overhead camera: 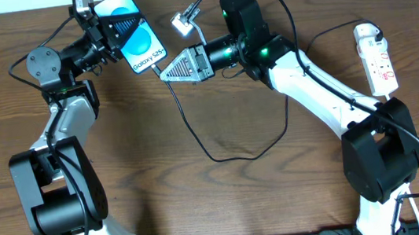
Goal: Plug charger to phone and switch on socket
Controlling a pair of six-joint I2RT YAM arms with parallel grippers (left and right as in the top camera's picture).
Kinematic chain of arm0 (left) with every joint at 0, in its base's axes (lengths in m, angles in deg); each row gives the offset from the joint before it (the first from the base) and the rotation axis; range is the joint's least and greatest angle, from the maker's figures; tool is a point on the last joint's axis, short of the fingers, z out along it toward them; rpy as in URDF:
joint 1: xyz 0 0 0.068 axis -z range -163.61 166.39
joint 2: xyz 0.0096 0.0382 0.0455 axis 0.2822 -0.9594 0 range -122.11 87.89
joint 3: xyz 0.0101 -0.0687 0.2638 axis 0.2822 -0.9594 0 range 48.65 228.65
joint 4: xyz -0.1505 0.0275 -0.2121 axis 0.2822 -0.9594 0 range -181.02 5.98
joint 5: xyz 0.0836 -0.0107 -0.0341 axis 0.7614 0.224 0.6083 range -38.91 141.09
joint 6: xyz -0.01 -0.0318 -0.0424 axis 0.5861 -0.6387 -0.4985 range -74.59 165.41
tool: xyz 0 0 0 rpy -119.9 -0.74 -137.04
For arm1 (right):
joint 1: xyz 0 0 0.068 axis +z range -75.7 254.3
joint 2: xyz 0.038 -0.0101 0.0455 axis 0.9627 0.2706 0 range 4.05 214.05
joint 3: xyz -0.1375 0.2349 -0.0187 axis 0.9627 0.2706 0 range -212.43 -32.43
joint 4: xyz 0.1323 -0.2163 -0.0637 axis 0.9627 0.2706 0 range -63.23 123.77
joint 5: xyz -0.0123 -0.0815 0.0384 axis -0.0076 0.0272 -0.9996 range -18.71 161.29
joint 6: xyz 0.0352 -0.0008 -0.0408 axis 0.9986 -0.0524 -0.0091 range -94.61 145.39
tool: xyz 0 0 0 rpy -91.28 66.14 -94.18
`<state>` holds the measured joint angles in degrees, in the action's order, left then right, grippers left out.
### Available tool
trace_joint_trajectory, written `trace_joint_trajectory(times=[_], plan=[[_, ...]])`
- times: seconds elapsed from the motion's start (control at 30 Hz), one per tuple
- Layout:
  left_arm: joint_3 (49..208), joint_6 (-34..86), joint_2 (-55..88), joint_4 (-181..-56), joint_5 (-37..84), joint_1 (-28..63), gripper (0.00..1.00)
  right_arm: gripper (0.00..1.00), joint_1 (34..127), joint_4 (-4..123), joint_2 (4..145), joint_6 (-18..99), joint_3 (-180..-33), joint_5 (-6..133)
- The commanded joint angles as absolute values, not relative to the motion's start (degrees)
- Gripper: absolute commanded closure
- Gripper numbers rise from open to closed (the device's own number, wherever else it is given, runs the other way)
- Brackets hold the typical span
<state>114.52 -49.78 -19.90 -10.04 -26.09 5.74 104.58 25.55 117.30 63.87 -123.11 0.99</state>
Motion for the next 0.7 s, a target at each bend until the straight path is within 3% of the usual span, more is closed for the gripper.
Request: trace_joint_trajectory(times=[0.0, 0.67], plan=[[115.5, -47.2, -19.5, -9.1, -30.9, 6.4, 0.93, 0.99, 104.3, 23.7, 117.1, 66.1, -124.0, 5.2], [115.5, -51.6, -19.5, -9.1, -30.8, 9.9, 0.93, 0.99, 103.9, 23.7, 117.2, 66.1, -124.0, 9.7]])
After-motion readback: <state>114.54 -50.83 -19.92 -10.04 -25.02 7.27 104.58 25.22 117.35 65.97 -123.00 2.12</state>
